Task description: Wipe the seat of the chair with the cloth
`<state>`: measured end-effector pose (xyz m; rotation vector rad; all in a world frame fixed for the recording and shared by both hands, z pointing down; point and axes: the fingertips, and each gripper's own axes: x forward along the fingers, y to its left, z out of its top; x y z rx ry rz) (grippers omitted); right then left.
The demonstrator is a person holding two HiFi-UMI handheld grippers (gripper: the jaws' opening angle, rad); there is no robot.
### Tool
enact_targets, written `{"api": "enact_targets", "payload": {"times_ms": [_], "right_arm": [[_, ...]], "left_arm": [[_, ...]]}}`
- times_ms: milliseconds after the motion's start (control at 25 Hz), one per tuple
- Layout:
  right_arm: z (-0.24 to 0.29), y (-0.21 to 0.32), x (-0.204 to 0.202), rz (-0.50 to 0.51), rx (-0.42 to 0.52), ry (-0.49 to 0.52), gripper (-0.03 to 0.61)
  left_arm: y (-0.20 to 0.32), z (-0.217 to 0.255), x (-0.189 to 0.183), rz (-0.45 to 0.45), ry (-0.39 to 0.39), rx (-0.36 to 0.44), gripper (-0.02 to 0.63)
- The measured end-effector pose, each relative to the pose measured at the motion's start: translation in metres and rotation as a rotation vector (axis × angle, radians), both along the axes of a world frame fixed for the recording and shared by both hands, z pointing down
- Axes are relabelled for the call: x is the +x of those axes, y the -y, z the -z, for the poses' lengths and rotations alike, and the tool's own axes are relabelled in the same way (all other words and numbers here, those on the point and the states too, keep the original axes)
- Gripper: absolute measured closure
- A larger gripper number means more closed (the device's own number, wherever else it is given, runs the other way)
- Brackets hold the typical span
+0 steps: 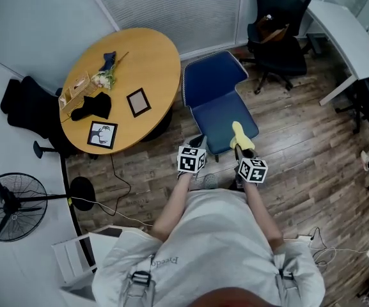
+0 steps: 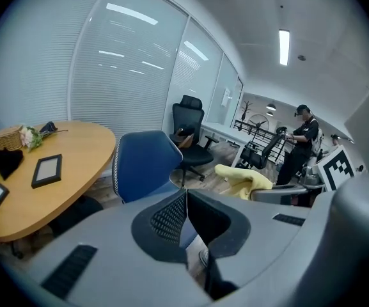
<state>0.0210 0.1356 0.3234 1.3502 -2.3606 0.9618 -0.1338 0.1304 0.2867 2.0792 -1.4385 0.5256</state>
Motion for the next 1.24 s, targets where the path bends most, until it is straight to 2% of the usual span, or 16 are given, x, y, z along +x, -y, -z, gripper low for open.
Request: {"api": "enact_targets", "payload": {"times_ms": [480,1240], "right_arm": [[0.005,0.001,-0.005,0.021,0.03,-0.026,0.511],[0.007,-0.003,0.028,-0.028,0.055,-0.054,0.511]], "left_arm": [[-0.007,-0.002,-0.012,0.038,-0.041,-0.02,0.586],[-0.008,-0.009,0.013,0.016,-0.071,-0.032,0.586]]}}
